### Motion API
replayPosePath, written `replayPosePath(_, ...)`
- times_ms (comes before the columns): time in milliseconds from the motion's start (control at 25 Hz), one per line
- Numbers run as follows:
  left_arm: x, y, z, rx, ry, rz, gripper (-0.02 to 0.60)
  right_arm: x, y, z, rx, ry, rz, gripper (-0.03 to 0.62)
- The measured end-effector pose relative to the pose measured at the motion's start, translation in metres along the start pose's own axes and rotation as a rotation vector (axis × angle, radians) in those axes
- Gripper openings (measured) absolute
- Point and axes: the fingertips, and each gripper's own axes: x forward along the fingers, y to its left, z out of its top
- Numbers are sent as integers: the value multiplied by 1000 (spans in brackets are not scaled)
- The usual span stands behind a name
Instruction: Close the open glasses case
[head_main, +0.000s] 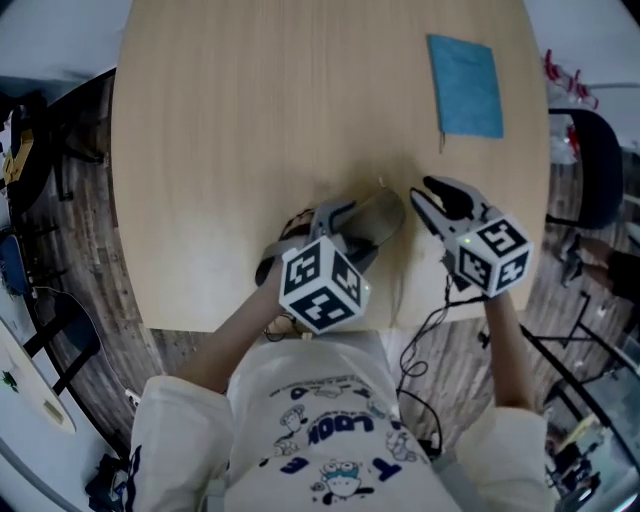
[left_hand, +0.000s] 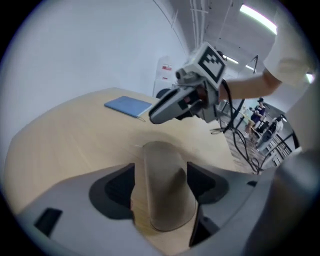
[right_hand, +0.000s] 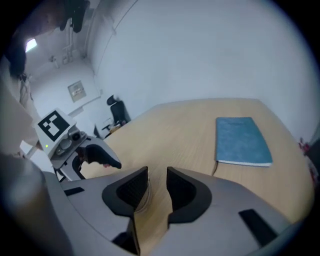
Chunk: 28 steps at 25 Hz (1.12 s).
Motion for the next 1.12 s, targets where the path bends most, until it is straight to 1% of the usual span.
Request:
replayPosePath(40, -8, 5, 4, -35, -34, 19, 330, -9, 1, 6, 48, -61, -56, 109)
replayPosePath(80, -18, 9, 8, -70, -68, 31, 328, -19, 1, 11, 92, -121, -122, 68)
replayPosePath(120, -28, 13, 12, -104, -104, 36, 328, -28, 3, 17, 127, -178, -189, 42)
replayPosePath(240, -62, 25, 31, -207, -231, 53, 320, -55, 13, 29, 216, -329, -346, 19)
replayPosePath(280, -75, 28, 37, -232, -274, 76, 303, -64, 18, 31, 239, -367, -386, 18)
replayPosePath(320, -88, 32, 44, -245, -316, 110, 256, -73, 24, 34, 252, -399, -422, 17)
replayPosePath(360, -101, 36, 50, -244, -355, 152, 199, -80, 31, 38, 257, -428, -458, 15)
replayPosePath(440, -125, 43, 59, -221, -424, 235, 157, -95, 44, 47, 253, -486, -526, 14)
replayPosePath(480, -136, 46, 63, -212, -455, 278, 118, -102, 50, 51, 247, -514, -559, 14)
replayPosePath(520, -146, 48, 67, -205, -484, 320, 56, -109, 56, 55, 241, -539, -589, 14)
replayPosePath(560, -156, 48, 70, -197, -511, 356, 9, -116, 62, 57, 236, -560, -616, 14)
replayPosePath(640, -170, 45, 74, -180, -553, 394, 3, -128, 73, 59, 223, -592, -661, 14)
replayPosePath(840, -199, 31, 79, -184, -632, 411, 3, -153, 100, 60, 185, -636, -741, 14)
replayPosePath(1000, -216, 20, 79, -173, -667, 416, 3, -169, 116, 50, 211, -680, -775, 14)
replayPosePath(1120, -226, 13, 78, -145, -677, 420, 2, -178, 128, 45, 222, -693, -793, 14)
